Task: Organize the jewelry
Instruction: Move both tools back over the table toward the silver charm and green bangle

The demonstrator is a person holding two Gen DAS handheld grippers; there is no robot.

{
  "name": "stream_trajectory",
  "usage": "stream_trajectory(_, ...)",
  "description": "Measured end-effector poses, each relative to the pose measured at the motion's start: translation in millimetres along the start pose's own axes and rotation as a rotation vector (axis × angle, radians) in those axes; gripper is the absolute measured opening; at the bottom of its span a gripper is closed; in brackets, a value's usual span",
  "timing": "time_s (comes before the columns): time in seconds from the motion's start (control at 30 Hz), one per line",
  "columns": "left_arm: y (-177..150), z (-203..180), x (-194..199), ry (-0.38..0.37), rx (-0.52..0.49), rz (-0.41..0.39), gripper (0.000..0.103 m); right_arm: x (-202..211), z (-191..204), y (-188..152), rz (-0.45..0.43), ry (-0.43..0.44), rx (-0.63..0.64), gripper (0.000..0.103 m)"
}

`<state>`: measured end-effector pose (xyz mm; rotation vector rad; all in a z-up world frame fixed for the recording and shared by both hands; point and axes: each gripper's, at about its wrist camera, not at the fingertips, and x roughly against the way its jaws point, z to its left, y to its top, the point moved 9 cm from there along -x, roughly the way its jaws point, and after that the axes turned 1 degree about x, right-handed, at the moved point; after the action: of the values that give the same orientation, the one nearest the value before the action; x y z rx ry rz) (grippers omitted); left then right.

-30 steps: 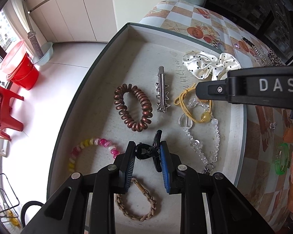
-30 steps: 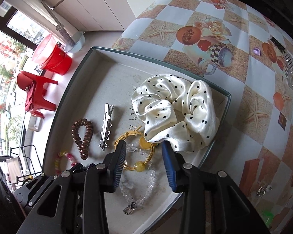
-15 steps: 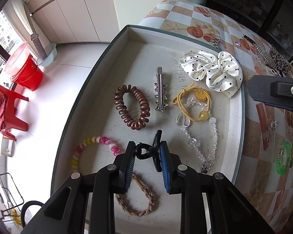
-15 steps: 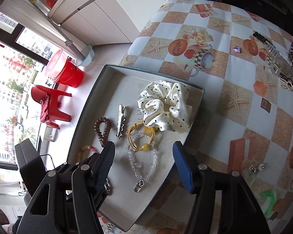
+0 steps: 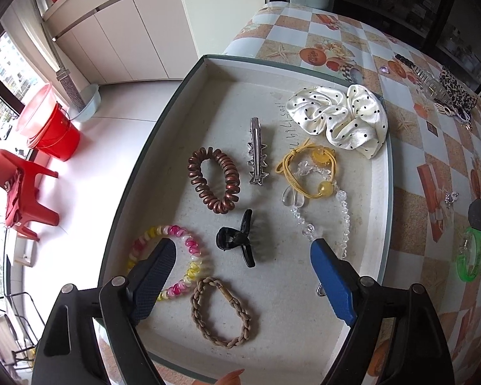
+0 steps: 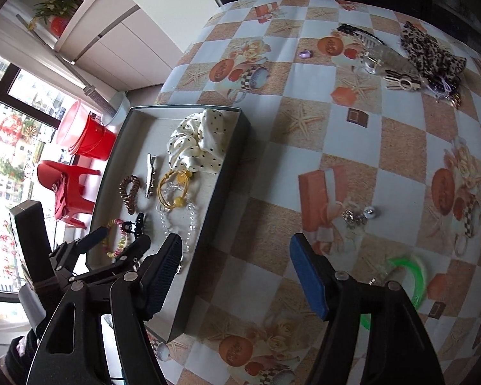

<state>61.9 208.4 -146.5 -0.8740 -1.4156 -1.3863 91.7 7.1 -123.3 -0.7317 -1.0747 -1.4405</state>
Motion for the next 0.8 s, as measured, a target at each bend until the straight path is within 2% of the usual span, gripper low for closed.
stream_trajectory(0.03,0,-1,2,0.005,-0.007,-0.003,0.099,2,-6,-3,-0.002,-0.004,-0.012,0.073)
stream_trajectory(0.07,0,-3,4,0.011,-0.015,-0.008,0.103,5,-12,-6,-0.004,-0.008,-0.025,0.074)
stream_trajectory(0.13,1,-9,10,0.007,-0.038,-0.019,0.103,11,-26,-12,-0.011,-0.016,-0.052,0.081)
stream_trajectory(0.43,5,-53,27,-0.024,-0.127,-0.034,0.103,31,-91,-41,-0.012,-0.081,-0.162,0.084)
stream_trajectory(0.8,13,-133,47,-0.105,-0.234,-0.052,0.103,36,-149,-67,0.017,-0.158,-0.247,0.084)
